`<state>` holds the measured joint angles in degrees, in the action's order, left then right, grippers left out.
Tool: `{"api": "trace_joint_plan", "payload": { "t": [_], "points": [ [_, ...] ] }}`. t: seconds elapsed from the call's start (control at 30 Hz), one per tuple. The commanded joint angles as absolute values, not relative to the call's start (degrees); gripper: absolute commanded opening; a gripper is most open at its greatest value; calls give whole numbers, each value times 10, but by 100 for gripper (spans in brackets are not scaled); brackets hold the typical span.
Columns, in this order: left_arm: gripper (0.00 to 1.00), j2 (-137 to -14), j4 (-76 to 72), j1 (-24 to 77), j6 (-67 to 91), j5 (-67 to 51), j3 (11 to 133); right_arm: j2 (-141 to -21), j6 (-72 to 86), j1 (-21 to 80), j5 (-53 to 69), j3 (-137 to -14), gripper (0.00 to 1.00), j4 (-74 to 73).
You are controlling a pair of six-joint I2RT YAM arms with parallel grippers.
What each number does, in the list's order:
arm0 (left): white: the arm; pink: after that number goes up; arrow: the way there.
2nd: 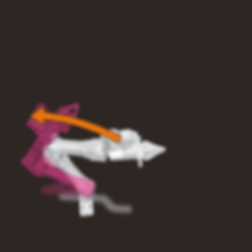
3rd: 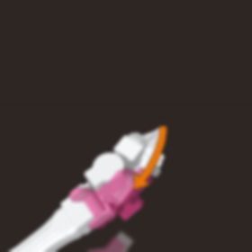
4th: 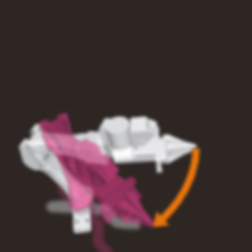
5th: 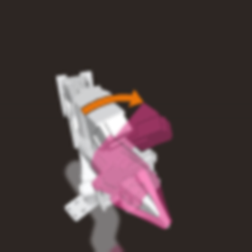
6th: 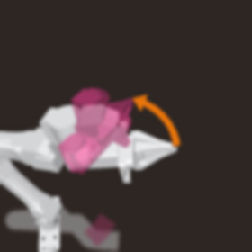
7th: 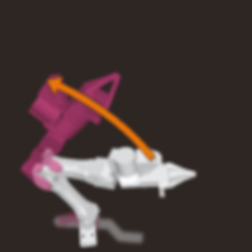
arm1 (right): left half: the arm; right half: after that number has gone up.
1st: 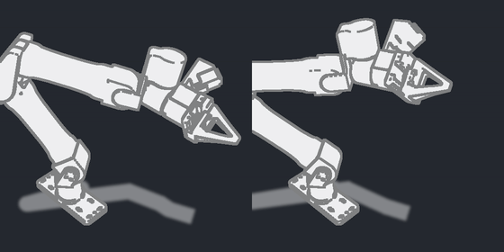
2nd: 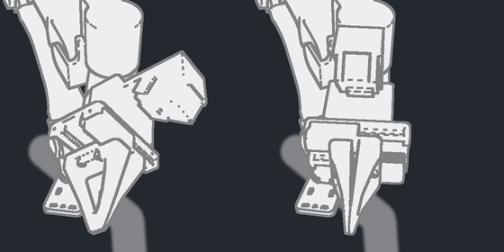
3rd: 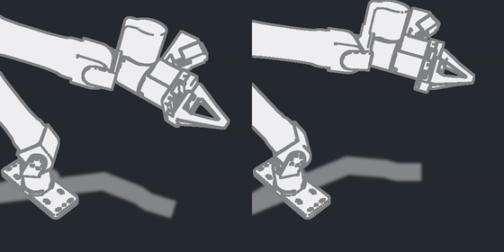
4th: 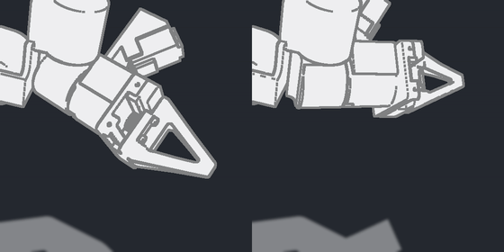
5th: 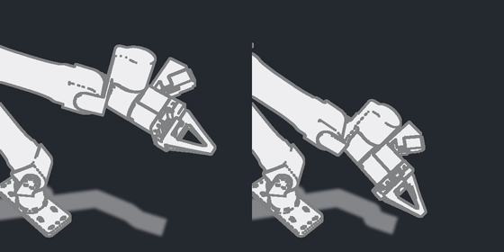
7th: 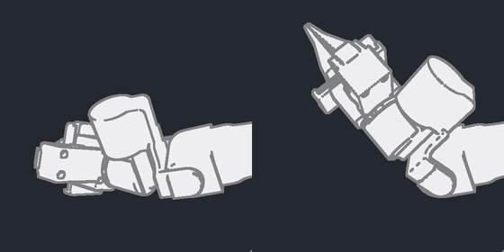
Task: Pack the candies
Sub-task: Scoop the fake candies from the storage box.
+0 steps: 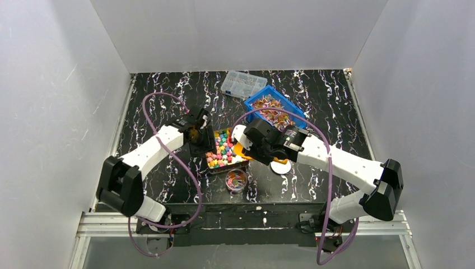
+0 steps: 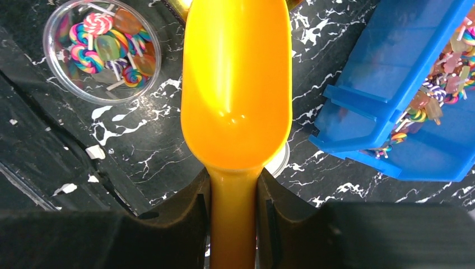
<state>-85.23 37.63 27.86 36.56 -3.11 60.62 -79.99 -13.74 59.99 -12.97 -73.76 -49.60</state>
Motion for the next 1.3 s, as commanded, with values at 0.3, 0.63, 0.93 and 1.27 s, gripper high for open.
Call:
{"api": "trace_joint_plan", "payload": {
  "t": [0.3,0.63,0.93,1.27],
  "points": [
    [60,-713,421,278,303,-203,633,-764,-150,598,-39,-757,1,-447],
    [62,-700,416,278,290,-232,629,-737,-139,598,36,-749,1,-415],
    [62,-708,411,278,292,-235,618,-706,-128,598,64,-748,1,-383],
    [60,-701,402,278,285,-247,597,-669,-102,598,26,-753,1,-312]
  ]
}}
